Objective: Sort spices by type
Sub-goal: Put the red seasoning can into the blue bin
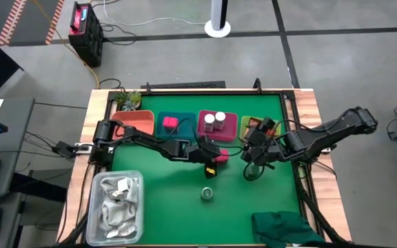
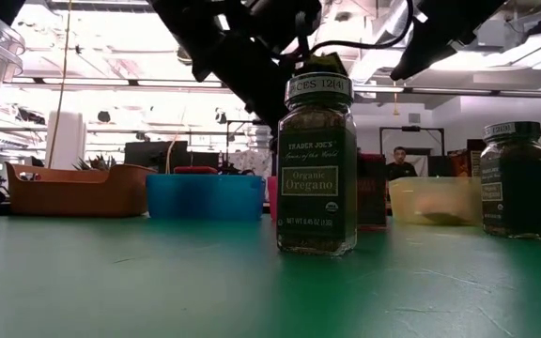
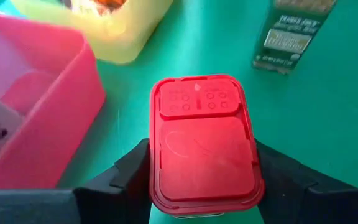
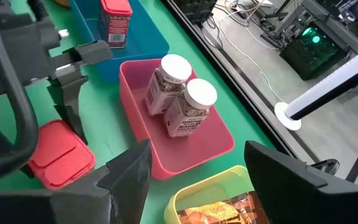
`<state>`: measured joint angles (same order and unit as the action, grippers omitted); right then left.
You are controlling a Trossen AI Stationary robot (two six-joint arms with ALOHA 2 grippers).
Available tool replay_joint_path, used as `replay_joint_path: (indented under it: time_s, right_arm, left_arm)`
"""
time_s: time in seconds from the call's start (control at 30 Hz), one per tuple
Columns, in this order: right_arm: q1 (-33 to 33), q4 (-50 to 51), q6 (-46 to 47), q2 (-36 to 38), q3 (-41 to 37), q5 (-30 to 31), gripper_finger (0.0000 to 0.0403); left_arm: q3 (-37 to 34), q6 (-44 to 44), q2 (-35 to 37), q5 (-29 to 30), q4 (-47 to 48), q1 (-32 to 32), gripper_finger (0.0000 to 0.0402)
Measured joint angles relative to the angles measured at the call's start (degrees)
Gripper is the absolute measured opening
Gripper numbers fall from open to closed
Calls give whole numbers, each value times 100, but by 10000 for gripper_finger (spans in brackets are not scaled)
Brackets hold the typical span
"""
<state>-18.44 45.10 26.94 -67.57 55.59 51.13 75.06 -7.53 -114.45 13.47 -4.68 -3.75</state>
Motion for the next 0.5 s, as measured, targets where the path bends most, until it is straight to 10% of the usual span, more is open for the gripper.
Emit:
replay_joint_path:
  time_s: [0.5]
  right_arm:
    - [-96,233,208,3,0,376,286]
  left_arm:
    - [1100,1157,532,341,2083,42,211]
